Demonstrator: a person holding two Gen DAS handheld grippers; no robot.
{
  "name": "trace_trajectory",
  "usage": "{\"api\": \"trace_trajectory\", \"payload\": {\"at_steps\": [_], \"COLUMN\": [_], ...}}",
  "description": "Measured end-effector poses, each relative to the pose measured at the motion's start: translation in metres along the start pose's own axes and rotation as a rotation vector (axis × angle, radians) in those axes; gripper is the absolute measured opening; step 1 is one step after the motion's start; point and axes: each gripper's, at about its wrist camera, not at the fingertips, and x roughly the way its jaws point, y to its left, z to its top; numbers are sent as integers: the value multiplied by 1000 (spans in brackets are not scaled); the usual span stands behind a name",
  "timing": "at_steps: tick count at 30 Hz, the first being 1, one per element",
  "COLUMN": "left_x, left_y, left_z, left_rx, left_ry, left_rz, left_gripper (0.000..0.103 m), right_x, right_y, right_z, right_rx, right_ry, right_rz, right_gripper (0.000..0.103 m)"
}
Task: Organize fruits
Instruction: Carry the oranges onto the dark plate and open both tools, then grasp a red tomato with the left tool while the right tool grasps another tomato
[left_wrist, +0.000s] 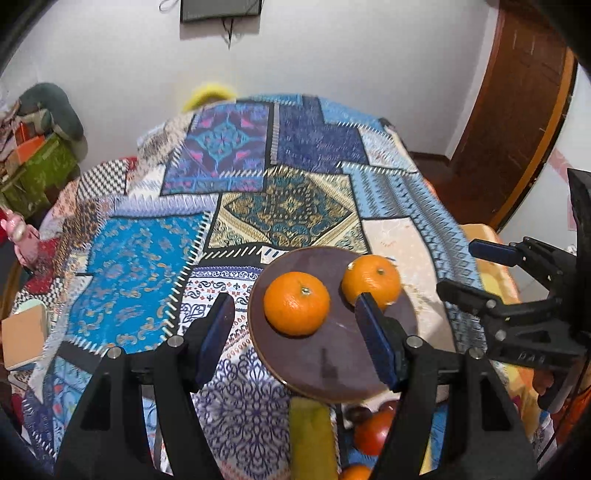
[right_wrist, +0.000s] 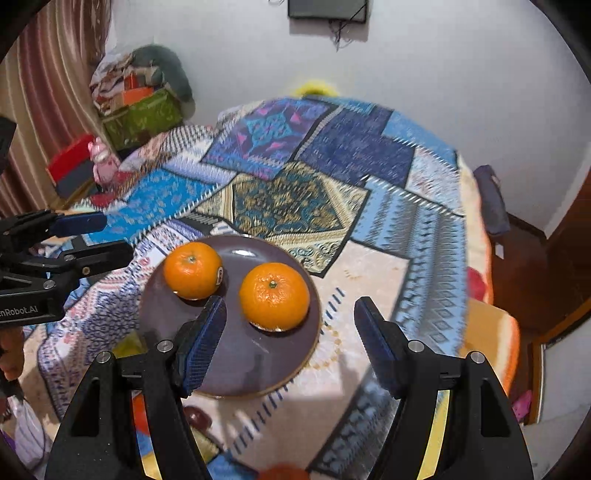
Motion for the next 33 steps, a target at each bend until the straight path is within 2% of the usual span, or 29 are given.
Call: {"api": "trace_trajectory", "payload": {"at_steps": [8, 14, 21, 29, 33], "left_x": [-59, -73, -65, -33, -19], "left_y": [-21, -31, -49, -59, -65], "left_z": [-23, -48, -82, -118, -126], "left_rx": [43, 46, 70, 62, 67], "left_ry": [-74, -61, -5, 113, 144], "left_rz": [-5, -23, -24, -60, -66], "left_gripper": [72, 72, 72, 72, 64], "right_x": [-54, -67, -67, -48, -43], "right_y": [-1, -1, -7, -16, -15], "right_z": [-29, -63, -102, -142, -149], "right_rx": [53, 81, 150, 232, 229], "right_ry": [-82, -78, -38, 40, 60], "right_rz": [-33, -46, -41, -15, -8], "right_gripper": [69, 69, 69, 69, 69]}}
